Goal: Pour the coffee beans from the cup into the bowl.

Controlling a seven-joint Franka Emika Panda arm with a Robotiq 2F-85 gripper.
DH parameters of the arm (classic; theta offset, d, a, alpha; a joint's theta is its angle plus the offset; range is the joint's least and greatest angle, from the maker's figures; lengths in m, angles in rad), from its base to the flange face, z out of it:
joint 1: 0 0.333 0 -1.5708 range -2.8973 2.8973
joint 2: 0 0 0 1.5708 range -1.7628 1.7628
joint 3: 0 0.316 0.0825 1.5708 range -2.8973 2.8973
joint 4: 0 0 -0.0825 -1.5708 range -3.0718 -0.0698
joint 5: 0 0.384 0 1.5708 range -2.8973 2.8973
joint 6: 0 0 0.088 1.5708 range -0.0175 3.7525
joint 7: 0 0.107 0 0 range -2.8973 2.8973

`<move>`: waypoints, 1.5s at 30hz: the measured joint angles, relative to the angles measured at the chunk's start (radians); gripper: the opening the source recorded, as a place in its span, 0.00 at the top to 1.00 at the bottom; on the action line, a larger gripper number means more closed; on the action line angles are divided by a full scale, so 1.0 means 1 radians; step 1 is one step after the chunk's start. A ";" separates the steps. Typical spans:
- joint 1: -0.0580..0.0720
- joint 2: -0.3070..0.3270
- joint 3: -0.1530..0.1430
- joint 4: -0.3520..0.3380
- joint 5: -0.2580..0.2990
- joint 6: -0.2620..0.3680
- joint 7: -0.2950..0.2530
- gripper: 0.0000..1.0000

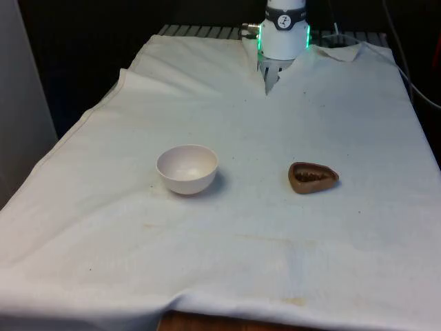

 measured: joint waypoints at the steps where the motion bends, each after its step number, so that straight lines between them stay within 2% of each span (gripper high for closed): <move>1: 0.001 0.001 0.001 0.000 -0.001 0.000 0.002 0.00; 17: 0.014 0.018 0.064 -0.015 -0.133 0.037 0.118 0.00; 22: 0.013 0.024 0.067 -0.027 -0.159 0.048 0.126 0.00; 34: 0.014 0.028 0.068 -0.039 -0.173 0.060 0.126 0.00; 39: 0.016 0.043 0.082 -0.040 -0.177 0.068 0.148 0.00; 45: 0.016 0.059 0.087 -0.067 -0.181 0.122 0.163 0.00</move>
